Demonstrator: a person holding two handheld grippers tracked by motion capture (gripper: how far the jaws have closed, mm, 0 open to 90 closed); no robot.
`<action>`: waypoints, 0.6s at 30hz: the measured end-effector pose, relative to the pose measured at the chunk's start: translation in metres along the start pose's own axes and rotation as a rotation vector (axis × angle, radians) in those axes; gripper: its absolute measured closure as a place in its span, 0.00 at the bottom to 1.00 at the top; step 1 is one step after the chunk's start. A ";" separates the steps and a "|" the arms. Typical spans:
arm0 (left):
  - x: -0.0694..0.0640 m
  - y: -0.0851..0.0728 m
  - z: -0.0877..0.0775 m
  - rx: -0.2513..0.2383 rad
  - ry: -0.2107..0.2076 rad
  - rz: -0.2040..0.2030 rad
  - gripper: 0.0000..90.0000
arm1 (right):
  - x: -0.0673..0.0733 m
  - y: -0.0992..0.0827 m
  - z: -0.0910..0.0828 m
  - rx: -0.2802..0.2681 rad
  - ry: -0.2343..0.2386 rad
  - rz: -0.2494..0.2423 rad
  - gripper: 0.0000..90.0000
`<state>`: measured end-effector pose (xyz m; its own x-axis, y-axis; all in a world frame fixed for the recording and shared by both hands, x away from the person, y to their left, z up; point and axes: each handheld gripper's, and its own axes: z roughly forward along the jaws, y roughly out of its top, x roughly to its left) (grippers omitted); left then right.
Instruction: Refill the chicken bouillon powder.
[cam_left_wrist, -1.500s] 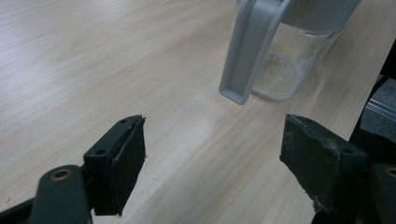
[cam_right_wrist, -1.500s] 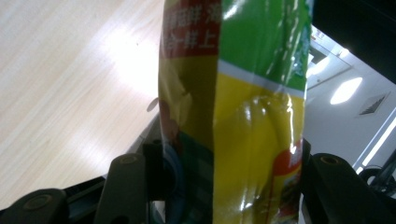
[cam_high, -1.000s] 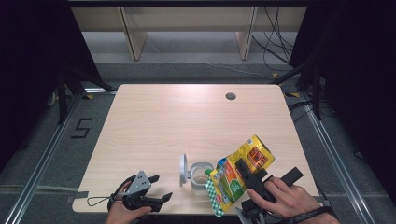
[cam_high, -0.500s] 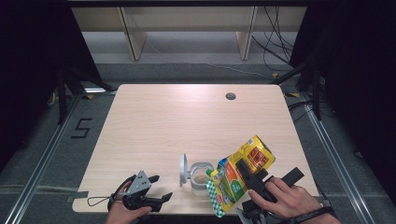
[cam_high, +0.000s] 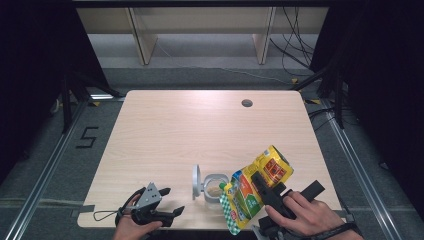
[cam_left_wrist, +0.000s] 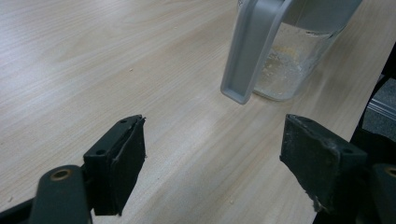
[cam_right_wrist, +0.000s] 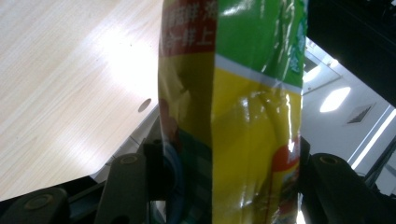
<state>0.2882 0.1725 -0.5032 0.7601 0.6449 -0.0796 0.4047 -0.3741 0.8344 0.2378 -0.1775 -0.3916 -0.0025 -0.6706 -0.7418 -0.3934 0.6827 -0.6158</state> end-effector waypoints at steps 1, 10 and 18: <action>-0.001 -0.001 0.001 -0.004 0.018 -0.019 0.24 | 0.000 0.001 0.001 -0.007 0.014 -0.009 0.58; -0.001 0.000 0.000 0.001 0.002 -0.005 0.24 | -0.002 0.002 -0.001 -0.019 0.009 -0.034 0.59; 0.000 0.000 0.000 -0.001 0.009 -0.001 0.24 | -0.002 0.001 0.000 -0.026 0.000 -0.042 0.59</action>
<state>0.2885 0.1722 -0.5035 0.7549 0.6515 -0.0757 0.4051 -0.3724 0.8350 0.2375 -0.1747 -0.3908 0.0142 -0.6986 -0.7154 -0.4167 0.6462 -0.6393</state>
